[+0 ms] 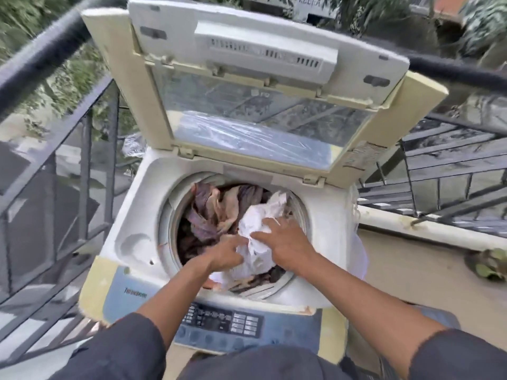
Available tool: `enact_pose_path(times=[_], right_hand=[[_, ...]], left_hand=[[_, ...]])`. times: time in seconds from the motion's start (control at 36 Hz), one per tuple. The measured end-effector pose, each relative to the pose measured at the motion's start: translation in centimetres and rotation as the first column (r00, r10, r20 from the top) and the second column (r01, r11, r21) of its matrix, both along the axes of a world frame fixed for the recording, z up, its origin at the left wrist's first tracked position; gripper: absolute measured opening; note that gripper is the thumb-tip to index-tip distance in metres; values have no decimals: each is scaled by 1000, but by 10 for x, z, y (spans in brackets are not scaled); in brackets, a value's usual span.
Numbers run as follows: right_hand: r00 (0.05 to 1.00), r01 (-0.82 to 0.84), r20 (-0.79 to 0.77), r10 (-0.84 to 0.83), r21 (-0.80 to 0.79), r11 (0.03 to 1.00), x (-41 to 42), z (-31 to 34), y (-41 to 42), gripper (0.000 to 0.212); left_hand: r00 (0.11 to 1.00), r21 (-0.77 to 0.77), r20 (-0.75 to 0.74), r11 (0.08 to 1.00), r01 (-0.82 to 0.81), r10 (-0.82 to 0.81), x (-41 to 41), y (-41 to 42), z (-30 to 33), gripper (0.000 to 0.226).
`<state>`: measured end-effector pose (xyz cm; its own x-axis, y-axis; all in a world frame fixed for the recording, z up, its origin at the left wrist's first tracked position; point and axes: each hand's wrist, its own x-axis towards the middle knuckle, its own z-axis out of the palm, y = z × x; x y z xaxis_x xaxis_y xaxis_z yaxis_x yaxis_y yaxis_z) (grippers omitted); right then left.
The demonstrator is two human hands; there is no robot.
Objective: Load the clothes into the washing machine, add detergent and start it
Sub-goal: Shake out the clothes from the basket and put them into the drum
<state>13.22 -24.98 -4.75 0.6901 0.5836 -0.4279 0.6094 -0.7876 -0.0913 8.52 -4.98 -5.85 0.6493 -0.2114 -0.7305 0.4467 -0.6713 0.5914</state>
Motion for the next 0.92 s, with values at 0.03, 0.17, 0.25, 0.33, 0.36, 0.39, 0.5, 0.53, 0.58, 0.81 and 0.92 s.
enact_pose_path(times=[0.03, 0.17, 0.25, 0.33, 0.36, 0.39, 0.5, 0.53, 0.58, 0.81, 0.92], right_hand=[[998, -36, -61, 30, -97, 995, -1, -5, 2, 63], [943, -160, -333, 22, -394, 905, -7, -25, 8, 51], [932, -212, -361, 20, -499, 840, -11, -39, 11, 61], [921, -159, -381, -77, -550, 820, -19, -62, 9, 72], [925, -114, -363, -116, -554, 825, -21, -66, 8, 81], [925, -95, -355, -136, -561, 822, -23, -68, 9, 86], [894, -140, -436, -108, -499, 855, -27, -58, 21, 57], [892, -147, -439, -111, -513, 846, -26, -56, 22, 58], [879, -109, -451, -153, -503, 857, -24, -54, 21, 60], [900, 104, -389, -199, -251, 962, -24, -27, 6, 36], [902, 249, -342, -265, -91, 964, -28, -3, 0, 38]], left_hand=[[997, 26, -57, 998, 52, -51, -1, -3, -9, 61], [928, 122, -223, 936, 330, -298, -9, -21, -36, 48], [877, 143, -329, 899, 414, -351, -12, -23, -63, 49], [780, 234, -484, 800, 553, -397, -12, -14, -102, 92], [747, 232, -508, 767, 598, -430, -9, -15, -99, 103], [743, 254, -527, 759, 600, -412, -6, -16, -94, 103], [720, 128, -548, 807, 576, -427, 3, -22, -113, 86], [712, 82, -572, 835, 543, -407, 3, -20, -142, 92], [675, 22, -643, 873, 487, -361, -2, -14, -189, 94], [763, 42, -545, 897, 440, -349, 7, -23, -59, 56], [901, 55, -303, 938, 342, -310, 13, -23, -55, 28]])
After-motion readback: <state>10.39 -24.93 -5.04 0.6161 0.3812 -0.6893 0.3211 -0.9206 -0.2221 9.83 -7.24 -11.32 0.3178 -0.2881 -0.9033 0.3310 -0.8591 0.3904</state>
